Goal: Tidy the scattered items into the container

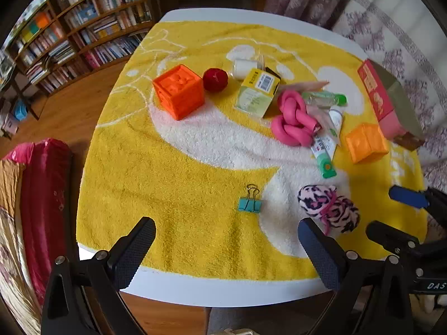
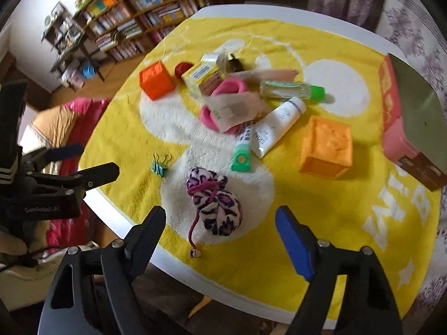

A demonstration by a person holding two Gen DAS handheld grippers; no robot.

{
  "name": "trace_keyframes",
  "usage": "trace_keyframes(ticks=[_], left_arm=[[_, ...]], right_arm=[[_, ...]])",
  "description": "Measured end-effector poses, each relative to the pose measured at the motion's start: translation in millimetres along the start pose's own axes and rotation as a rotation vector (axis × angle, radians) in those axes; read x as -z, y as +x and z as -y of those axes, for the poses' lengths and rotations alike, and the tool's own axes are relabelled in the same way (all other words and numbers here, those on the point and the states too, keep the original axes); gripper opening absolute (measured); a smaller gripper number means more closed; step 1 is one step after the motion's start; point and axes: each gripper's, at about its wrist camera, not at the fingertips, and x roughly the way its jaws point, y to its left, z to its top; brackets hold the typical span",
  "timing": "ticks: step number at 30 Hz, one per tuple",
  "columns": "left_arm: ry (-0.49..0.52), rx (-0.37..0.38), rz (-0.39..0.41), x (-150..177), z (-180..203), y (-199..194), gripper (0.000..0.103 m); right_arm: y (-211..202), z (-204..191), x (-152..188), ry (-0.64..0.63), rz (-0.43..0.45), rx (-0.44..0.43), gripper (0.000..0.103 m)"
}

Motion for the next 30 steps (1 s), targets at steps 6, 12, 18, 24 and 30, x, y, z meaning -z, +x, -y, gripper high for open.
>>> trace_keyframes(ticks=[6, 12, 18, 24, 30], left_arm=[[0.001, -0.002, -0.043, -5, -14, 14, 0.103], [0.013, 0.018, -0.075, -11, -25, 27, 0.103], [0.08, 0.072, -0.114, -18, -22, 42, 0.103], [0.18, 0.144, -0.137, -24, -10, 54, 0.103], [0.212, 0.196, -0.191, -27, 1, 77, 0.084]], right_arm=[[28, -4, -12, -0.024, -0.05, 0.024, 0.083], [61, -13, -22, -0.065, -0.132, 0.045, 0.077], [82, -10, -23, -0.043, -0.21, 0.05, 0.05], [62, -3, -18, 0.001, -0.173, 0.078, 0.046], [35, 10, -3, 0.119, -0.133, 0.162, 0.046]])
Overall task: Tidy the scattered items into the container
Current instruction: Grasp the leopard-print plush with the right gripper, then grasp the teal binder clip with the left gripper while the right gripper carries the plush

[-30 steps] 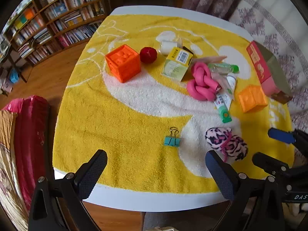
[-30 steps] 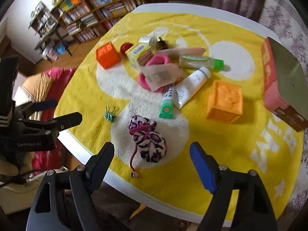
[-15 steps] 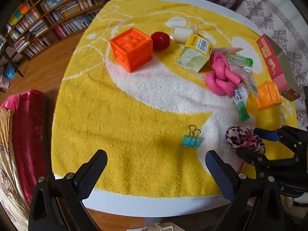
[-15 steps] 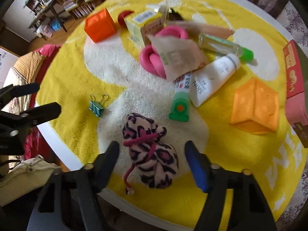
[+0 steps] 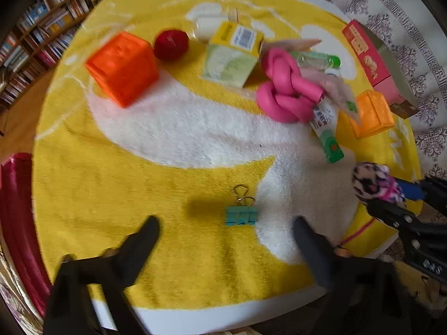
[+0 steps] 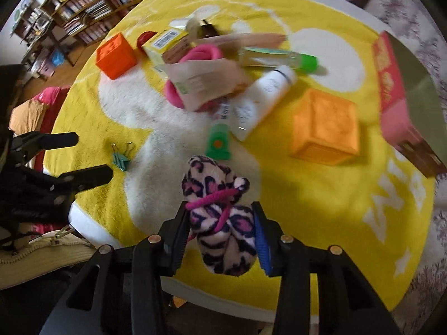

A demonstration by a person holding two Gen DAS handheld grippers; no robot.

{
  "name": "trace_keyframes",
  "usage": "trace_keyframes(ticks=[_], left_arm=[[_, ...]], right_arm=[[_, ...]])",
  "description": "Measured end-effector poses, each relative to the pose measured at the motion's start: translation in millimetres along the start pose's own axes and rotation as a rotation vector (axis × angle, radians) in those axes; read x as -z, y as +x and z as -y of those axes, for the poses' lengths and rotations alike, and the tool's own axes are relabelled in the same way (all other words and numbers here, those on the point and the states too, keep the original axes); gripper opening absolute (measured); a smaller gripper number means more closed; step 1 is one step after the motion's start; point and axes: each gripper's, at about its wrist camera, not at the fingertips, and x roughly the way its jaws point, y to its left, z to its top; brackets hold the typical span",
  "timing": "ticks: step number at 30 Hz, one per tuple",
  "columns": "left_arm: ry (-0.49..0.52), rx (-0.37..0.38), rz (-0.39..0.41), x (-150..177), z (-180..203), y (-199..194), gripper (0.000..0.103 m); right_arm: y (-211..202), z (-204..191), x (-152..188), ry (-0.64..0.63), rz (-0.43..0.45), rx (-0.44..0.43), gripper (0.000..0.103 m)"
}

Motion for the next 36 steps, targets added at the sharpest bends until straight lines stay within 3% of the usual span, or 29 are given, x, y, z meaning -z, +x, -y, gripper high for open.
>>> trace_keyframes(ticks=[2, 7, 11, 14, 16, 24, 29, 30, 31, 36], left_arm=[[-0.011, 0.012, -0.017, -2, -1, 7, 0.077], [-0.049, 0.022, -0.013, -6, -5, 16, 0.072], [-0.07, -0.039, 0.02, -7, -4, 16, 0.061], [-0.08, -0.12, 0.048, -5, -3, 14, 0.042], [-0.125, -0.106, 0.064, -3, -8, 12, 0.025], [-0.257, -0.091, 0.143, 2, -23, -18, 0.025], [-0.228, -0.092, 0.207, -11, -6, -51, 0.025], [-0.211, -0.086, 0.224, -17, 2, -59, 0.025], [-0.196, -0.082, 0.239, -12, 45, -50, 0.025], [-0.067, -0.028, 0.298, -33, 112, -83, 0.025]], right_arm=[[-3, 5, 5, 0.015, 0.001, 0.014, 0.046], [-14, 26, 11, 0.053, 0.025, 0.034, 0.046], [-21, 41, 5, 0.045, 0.041, 0.027, 0.046], [-31, 51, 2, 0.024, 0.077, 0.025, 0.046], [-35, 57, 0, 0.017, 0.09, 0.019, 0.046], [-56, 93, 2, 0.009, 0.165, -0.034, 0.046], [-71, 122, 5, 0.059, 0.221, -0.064, 0.046], [-75, 131, 6, 0.074, 0.234, -0.068, 0.046], [-78, 140, 6, 0.095, 0.247, -0.072, 0.046], [-102, 193, 12, 0.225, 0.329, -0.087, 0.046]])
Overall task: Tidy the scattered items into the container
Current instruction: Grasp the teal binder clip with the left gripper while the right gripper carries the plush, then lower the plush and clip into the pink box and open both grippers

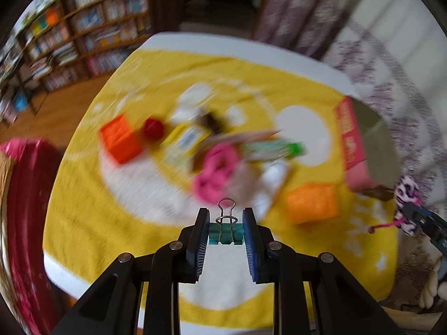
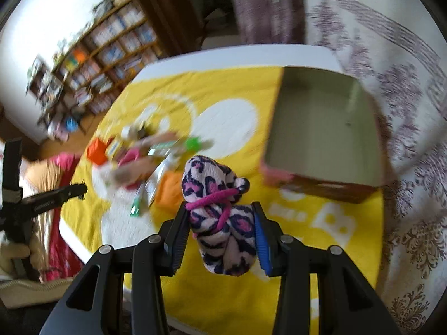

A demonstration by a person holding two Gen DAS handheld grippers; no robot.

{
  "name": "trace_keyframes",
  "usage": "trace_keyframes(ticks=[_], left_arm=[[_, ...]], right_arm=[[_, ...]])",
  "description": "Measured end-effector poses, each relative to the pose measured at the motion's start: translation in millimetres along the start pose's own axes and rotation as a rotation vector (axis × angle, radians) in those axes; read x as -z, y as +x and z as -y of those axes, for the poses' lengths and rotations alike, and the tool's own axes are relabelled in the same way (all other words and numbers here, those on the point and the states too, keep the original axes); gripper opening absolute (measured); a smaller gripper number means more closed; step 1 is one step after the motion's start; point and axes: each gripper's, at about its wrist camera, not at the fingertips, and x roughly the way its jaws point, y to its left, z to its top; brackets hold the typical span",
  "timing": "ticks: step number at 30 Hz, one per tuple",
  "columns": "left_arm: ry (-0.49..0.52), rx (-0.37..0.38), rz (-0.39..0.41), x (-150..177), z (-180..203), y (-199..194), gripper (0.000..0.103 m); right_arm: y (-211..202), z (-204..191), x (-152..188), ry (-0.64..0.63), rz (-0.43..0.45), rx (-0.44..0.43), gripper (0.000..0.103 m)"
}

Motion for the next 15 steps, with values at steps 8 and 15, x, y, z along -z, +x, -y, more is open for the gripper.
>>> trace_keyframes(ticks=[8, 15], left_arm=[[0.181, 0.161, 0.046, -38, 111, -27, 0.025], [0.324, 0.277, 0.048, -61, 197, -19, 0.025]], right_arm=[[-26, 62, -22, 0.124, 0.11, 0.073, 0.046], [-31, 89, -30, 0.174, 0.141, 0.112, 0.046]])
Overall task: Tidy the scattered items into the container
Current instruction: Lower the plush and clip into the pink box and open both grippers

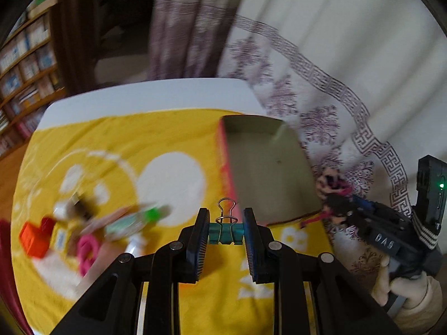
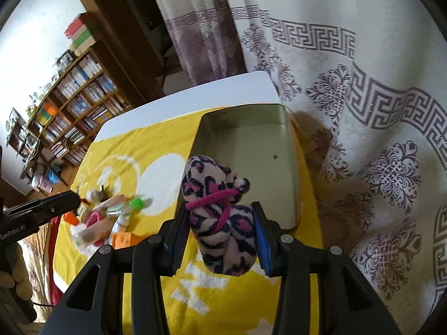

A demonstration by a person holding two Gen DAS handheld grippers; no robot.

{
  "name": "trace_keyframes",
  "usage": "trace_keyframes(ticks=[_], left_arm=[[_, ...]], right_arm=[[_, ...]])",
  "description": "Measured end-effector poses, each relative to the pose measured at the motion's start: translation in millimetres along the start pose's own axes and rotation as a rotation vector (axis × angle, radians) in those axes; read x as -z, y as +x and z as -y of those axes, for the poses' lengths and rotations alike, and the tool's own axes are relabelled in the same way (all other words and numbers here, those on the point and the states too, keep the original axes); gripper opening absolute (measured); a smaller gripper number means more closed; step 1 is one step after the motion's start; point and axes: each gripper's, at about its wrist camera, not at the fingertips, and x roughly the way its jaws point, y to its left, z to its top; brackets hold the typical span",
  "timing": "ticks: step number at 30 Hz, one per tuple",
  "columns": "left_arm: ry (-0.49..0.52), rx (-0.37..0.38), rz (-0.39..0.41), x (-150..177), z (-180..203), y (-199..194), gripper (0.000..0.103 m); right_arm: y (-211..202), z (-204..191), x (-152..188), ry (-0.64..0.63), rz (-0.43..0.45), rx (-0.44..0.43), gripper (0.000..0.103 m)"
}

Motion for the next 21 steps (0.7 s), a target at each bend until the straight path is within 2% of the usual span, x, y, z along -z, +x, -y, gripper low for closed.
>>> trace_keyframes(ticks=[7, 12, 14, 15, 16, 17, 21], left_arm=[[0.101, 0.054, -0.013, -22, 45, 28, 0.025], [0.16, 0.095, 0.026, -33, 65, 38, 0.027], [0.157, 0.129, 0.024, -37, 65, 41, 0.052], [0.146, 0.136, 0.038, -36, 64, 39, 0.074], [0.129, 0.134, 0.081, -36, 61, 33, 0.08], [0.124, 0.133, 0.108, -35, 59, 28, 0.08], [0.111, 0.104, 0.115, -33, 47, 16, 0.08]], right_arm=[[1, 10, -10, 0.022, 0.013, 0.033, 0.046], [1, 19, -23, 0.042, 0.03, 0.058, 0.046], [3, 22, -28, 0.054, 0.025, 0.057, 0.049], [6, 23, -32, 0.064, 0.017, 0.055, 0.05], [6, 24, -32, 0.082, 0.01, 0.064, 0.052], [7, 26, -33, 0.099, 0.006, 0.063, 0.052], [5, 30, -32, 0.123, 0.009, 0.07, 0.052]])
